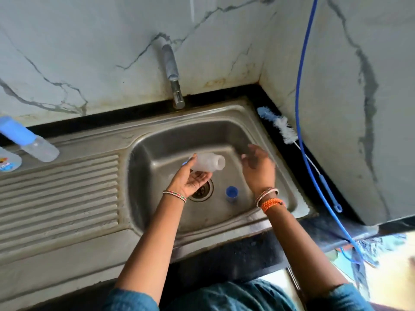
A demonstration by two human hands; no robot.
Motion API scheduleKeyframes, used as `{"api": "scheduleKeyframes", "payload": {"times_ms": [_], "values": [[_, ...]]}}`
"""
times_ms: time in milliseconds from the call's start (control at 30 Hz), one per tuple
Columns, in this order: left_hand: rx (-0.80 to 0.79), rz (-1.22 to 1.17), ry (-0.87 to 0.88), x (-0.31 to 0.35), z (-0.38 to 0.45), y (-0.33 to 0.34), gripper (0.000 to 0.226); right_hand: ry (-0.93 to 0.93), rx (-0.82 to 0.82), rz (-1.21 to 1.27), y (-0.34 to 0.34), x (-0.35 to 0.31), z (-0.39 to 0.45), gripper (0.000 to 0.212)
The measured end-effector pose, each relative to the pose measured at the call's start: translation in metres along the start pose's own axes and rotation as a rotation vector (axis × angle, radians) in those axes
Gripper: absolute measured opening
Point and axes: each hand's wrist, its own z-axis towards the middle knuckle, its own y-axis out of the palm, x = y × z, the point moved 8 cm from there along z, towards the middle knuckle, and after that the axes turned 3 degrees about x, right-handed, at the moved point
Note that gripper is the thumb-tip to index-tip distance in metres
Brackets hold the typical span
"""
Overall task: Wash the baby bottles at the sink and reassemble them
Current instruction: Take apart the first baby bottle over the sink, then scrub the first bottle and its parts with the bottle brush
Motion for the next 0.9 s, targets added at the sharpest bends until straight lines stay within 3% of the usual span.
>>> {"api": "scheduleKeyframes", "payload": {"times_ms": [33, 100, 200, 300, 467, 567, 667, 767, 900], "values": [[-0.008, 0.002, 0.003, 0.002, 0.001, 0.005, 0.04, 0.062, 0.153, -0.077, -0.024, 0.016, 0.009, 0.039], [-0.034, 0.019, -0.002, 0.004, 0.003, 0.015, 0.043, 0.127, 0.309, -0.297, -0.056, 0.042, 0.023, 0.039], [-0.051, 0.052, -0.01, 0.004, 0.005, 0.025, 0.046, 0.171, 0.359, -0.562, -0.076, 0.067, 0.041, 0.037], [-0.034, 0.067, -0.023, 0.0, 0.006, 0.026, 0.047, 0.22, 0.334, -0.671, -0.079, 0.075, 0.052, 0.032], [-0.011, 0.049, -0.03, -0.002, 0.004, 0.017, 0.054, 0.228, 0.355, -0.537, -0.075, 0.067, 0.056, 0.023], [0.02, 0.063, -0.018, 0.001, 0.001, 0.007, 0.058, 0.222, 0.271, -0.307, -0.056, 0.055, 0.046, 0.029], [0.084, 0.078, 0.038, 0.013, -0.007, -0.005, 0.052, 0.167, 0.218, -0.284, -0.037, 0.027, 0.03, 0.022], [0.126, -0.084, 0.114, 0.035, -0.024, -0.016, 0.049, 0.039, 0.155, -0.184, -0.017, -0.009, 0.02, 0.017], [0.043, -0.431, 0.264, 0.078, -0.05, -0.029, 0.04, -0.19, 0.11, -0.07, -0.003, -0.066, 0.017, 0.019]]}}
